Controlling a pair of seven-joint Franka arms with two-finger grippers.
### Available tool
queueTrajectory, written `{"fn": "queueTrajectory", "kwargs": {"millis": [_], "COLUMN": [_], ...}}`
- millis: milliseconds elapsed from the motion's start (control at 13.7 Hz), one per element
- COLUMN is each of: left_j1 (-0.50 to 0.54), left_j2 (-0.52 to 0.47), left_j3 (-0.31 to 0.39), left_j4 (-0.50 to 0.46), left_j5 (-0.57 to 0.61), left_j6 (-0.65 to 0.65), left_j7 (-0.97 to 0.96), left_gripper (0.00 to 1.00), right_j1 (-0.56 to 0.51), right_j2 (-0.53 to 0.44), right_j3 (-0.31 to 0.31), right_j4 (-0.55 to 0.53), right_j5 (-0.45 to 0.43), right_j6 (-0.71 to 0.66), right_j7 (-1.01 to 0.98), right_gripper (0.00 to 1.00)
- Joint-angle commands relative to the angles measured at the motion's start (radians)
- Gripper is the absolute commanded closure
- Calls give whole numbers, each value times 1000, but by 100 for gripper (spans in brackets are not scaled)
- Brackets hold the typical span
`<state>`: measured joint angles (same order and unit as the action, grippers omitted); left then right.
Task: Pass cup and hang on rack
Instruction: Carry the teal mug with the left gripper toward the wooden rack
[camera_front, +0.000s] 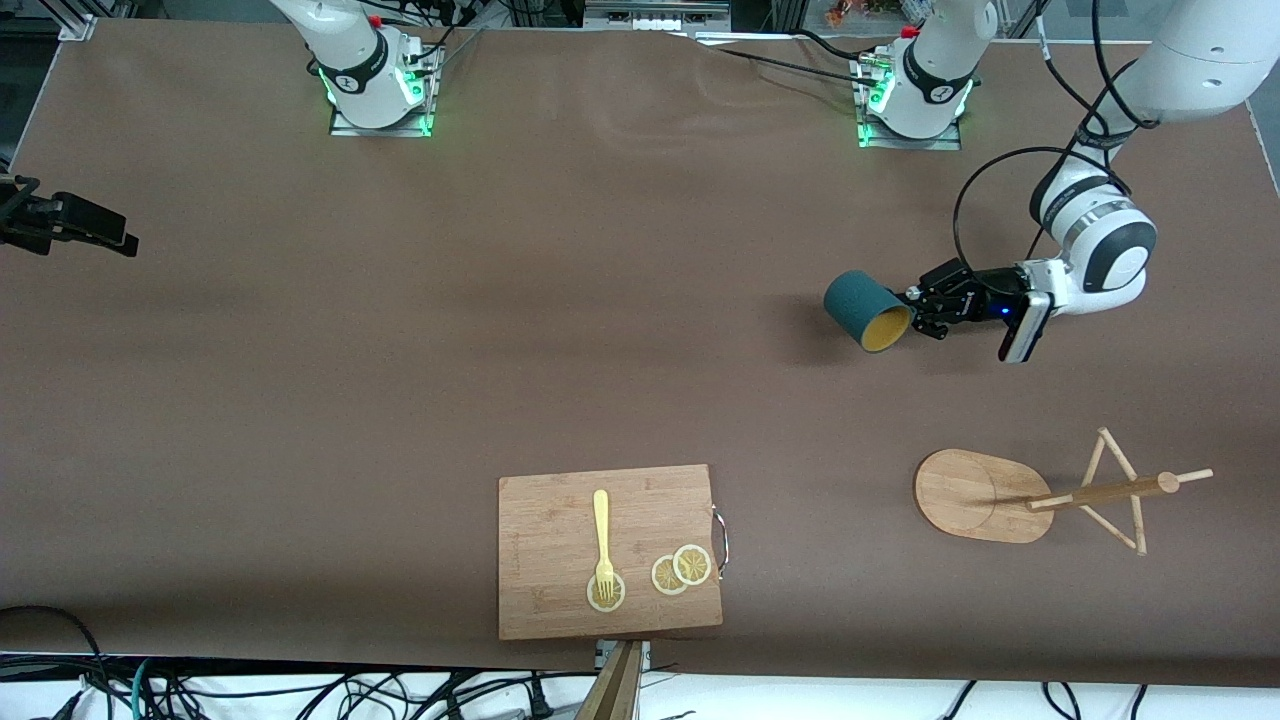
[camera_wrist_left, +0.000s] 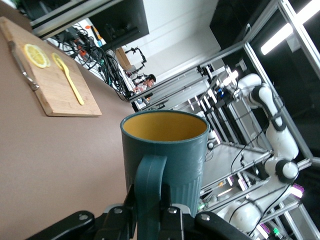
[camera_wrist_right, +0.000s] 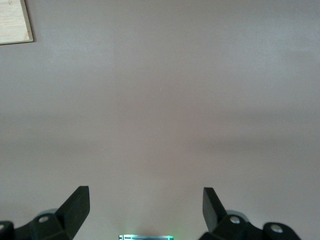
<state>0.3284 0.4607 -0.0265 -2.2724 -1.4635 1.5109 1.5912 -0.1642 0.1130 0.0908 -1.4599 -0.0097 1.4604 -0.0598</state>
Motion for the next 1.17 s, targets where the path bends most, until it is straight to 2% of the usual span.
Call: {"fn": "queueTrajectory", "kwargs": {"millis": [0, 146, 292, 584, 875, 1094], "left_j1": [66, 109, 171, 219, 250, 256], "left_j2": [-71, -98, -115, -68, 48, 61], "left_j3": [-7, -6, -7, -7, -7, -6], "left_j4": [-16, -4, 49, 233, 394, 442], "left_j5": [37, 72, 124, 201, 270, 317], "left_j6": [-18, -31, -44, -103, -129, -164], "left_j7": [-171, -351, -553, -922, -1031, -1062], "left_gripper": [100, 100, 100, 100, 100, 100], "right_j1": [-5, -5, -5, -6, -5, -6], "right_j2": [11, 11, 14, 16, 16, 16], "right_j3": [3, 3, 3, 3, 3, 3], "right_j4": [24, 27, 30, 33, 35, 35], "right_j5": [-9, -9, -9, -7, -7, -7], "right_j6": [-5, -5, -6, -6, -6, -6], "right_j7": [-8, -9, -8, -11, -11, -14], "right_gripper": [0, 0, 0, 0, 0, 0]}}
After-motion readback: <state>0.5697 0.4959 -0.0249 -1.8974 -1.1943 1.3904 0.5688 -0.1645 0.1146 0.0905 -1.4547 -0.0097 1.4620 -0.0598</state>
